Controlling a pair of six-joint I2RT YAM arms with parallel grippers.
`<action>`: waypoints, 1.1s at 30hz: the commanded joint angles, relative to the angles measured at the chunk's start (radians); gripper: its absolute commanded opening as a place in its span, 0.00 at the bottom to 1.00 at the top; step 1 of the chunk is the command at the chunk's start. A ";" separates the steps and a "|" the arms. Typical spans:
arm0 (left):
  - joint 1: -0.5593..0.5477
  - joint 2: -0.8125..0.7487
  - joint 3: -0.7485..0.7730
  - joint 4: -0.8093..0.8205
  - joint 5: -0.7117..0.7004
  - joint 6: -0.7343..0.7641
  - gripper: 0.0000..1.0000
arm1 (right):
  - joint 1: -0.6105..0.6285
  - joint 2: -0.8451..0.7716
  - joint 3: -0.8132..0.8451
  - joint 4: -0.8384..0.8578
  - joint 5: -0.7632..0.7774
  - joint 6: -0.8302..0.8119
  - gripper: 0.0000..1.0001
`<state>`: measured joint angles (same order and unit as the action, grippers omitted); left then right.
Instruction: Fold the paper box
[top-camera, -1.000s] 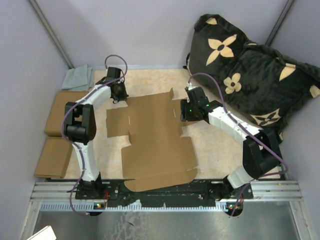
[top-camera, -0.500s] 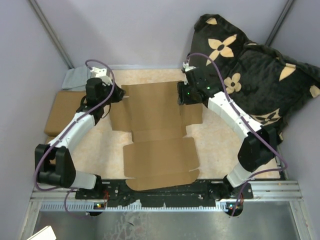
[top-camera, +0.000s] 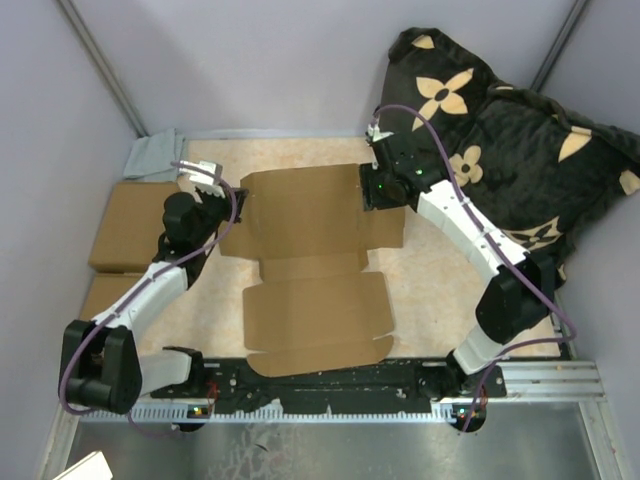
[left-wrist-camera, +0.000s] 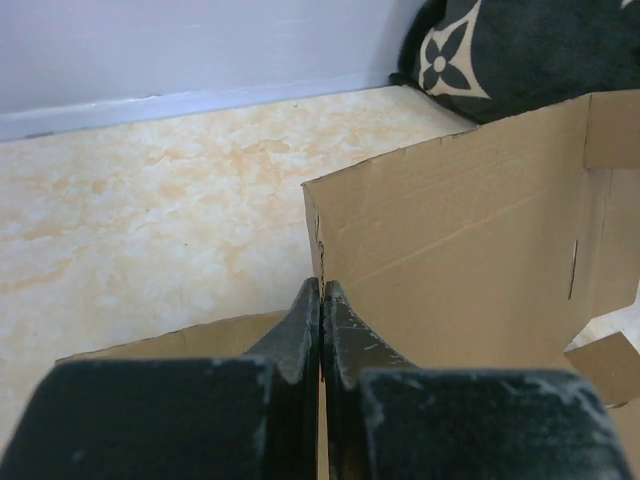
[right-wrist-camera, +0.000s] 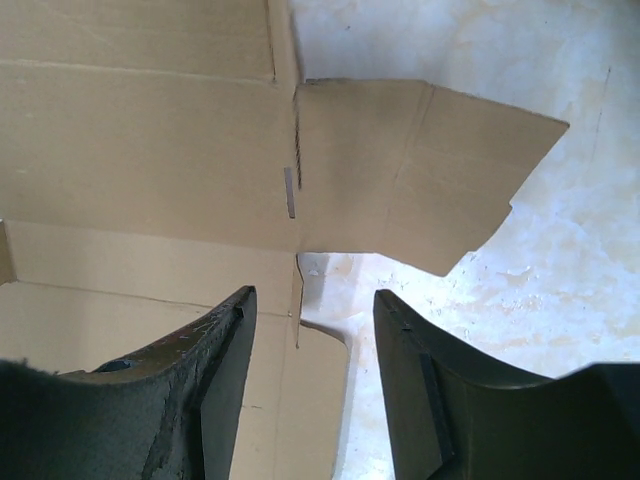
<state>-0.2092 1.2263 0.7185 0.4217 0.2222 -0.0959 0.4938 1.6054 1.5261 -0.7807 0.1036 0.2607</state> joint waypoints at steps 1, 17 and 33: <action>-0.015 -0.054 -0.095 0.284 0.039 0.027 0.00 | -0.008 -0.068 0.041 -0.008 0.012 -0.021 0.52; -0.036 -0.107 -0.154 0.416 0.144 0.075 0.00 | -0.036 0.035 0.291 -0.119 -0.034 -0.042 0.52; -0.039 -0.128 -0.216 0.555 0.159 0.093 0.00 | -0.054 0.138 0.384 -0.222 -0.048 -0.050 0.40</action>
<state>-0.2409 1.1206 0.5060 0.9009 0.3645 -0.0196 0.4438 1.7809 1.8965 -0.9916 0.0826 0.2356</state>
